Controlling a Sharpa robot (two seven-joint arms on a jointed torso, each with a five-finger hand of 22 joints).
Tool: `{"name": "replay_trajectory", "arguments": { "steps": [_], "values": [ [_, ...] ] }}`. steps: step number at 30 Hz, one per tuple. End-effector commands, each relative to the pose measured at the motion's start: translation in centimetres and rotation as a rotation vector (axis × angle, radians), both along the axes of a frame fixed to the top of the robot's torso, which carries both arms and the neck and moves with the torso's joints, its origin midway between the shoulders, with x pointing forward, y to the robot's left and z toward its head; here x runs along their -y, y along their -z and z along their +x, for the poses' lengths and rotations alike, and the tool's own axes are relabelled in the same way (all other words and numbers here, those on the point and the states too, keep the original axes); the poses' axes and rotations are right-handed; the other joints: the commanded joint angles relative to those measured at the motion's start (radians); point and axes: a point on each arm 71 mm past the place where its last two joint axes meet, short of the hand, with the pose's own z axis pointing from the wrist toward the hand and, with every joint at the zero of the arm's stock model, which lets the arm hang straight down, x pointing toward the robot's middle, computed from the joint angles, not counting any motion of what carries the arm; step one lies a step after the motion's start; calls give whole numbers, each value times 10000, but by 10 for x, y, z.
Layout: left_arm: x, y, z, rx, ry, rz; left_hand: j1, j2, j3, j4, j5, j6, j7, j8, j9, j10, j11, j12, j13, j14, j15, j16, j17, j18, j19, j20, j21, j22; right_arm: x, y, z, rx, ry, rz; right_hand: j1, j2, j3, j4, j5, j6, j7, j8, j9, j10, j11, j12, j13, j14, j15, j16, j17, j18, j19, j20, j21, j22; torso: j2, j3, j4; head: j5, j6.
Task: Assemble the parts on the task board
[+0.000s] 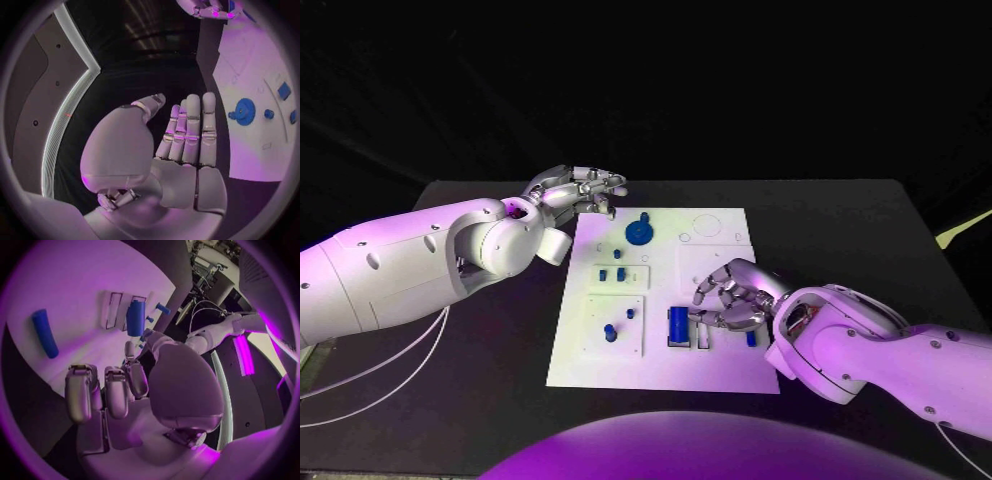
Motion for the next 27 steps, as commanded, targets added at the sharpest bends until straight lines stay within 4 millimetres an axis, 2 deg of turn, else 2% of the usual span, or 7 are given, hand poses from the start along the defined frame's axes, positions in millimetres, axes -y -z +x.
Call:
{"name": "replay_trajectory", "arguments": {
  "steps": [1, 6, 8, 12, 16, 19, 27],
  "values": [
    [2, -1, 0, 67, 142, -78, -60, 14, -37, 39, 27, -53, -15, 50, 16, -58, 22, -68, 12, -78, -20, -52, 9, 94, 49, 21, -57, -14, -6, -11, -2, 1888, -1429, 89, 211, -47, 108, -176, 70, -114, 44, -79, -40, -12, 82, -18, 711, 1047, 88, 46, 2502, -95, 469, 111, -100, 2258, -3, 0, 0, 1, 1],
    [2, -1, 0, 73, 140, -74, -60, 14, -37, 39, 27, -53, -15, 50, 16, -58, 22, -68, 12, -78, -20, -52, 9, 94, 49, 21, -57, -14, -8, -14, -5, 2777, -2426, -133, 508, -202, 399, -523, 67, -631, 235, -349, -229, -328, 245, -314, 443, 1067, 224, 76, 2589, -36, 329, 230, -371, 2178, -2, 3, 9, -7, 1],
    [2, -1, 0, 74, 137, -72, -60, 14, -37, 39, 27, -53, -15, 50, 16, -58, 22, -68, 12, -78, -20, -52, 9, 94, 49, 21, -57, -14, -10, -15, -6, 3154, -2897, -240, 933, -168, 779, -900, 109, -948, 331, -461, -437, -460, 332, -381, 362, 1059, 307, 64, 2557, 11, 213, 308, -583, 2115, -3, -2, 11, -2, 1],
    [2, -1, 0, 72, 137, -70, -60, 14, -37, 39, 27, -53, -15, 50, 16, -58, 22, -68, 12, -78, -20, -52, 9, 94, 49, 21, -57, -14, -13, -16, -9, 3736, -3829, -502, 1433, -224, 1782, -1643, 559, -1316, 130, -566, -861, -1115, 6, -979, -170, 988, 77, -16, 2338, 119, -52, 158, -1024, 1989, 1, -6, 13, 9, 1],
    [2, -1, 0, 71, 130, -65, -60, 14, -37, 39, 27, -53, -15, 50, 16, -58, 22, -68, 12, -78, -20, -52, 9, 94, 49, 21, -57, -14, -20, -14, -13, 4272, -5236, -1227, 1327, -259, 2851, -2498, 560, -1477, -327, -485, -1213, -1492, -285, -1181, -453, 1049, -154, 61, 2552, 126, -107, -70, -1018, 1986, -2, -5, 10, 39, 1],
    [1, -1, 0, 69, 127, -61, -60, 14, -37, 39, 27, -53, -15, 50, 16, -58, 22, -68, 12, -78, -20, -52, 9, 94, 49, 21, -57, -14, -25, -12, -13, 4538, -6023, -1850, 1166, -209, 3311, -2948, 465, -1517, -451, -437, -1377, -1669, -352, -1224, -572, 1043, -229, 57, 2544, 171, -255, -139, -1191, 1923, 3, 2, 26, 44, 1],
    [0, -1, 1, 62, 103, -45, -60, 14, -37, 39, 27, -53, -15, 50, 16, -58, 22, -68, 12, -78, -20, -52, 9, 94, 49, 21, -57, -14, -41, -15, -10, 5180, -7440, -3195, 1110, 16, 4038, -3661, 161, -1220, -605, -151, -1536, -1592, -421, -961, -526, 1077, -328, 89, 2629, 171, -301, -245, -1042, 1929, 16, 11, 29, 87, 1]
  ]
}}
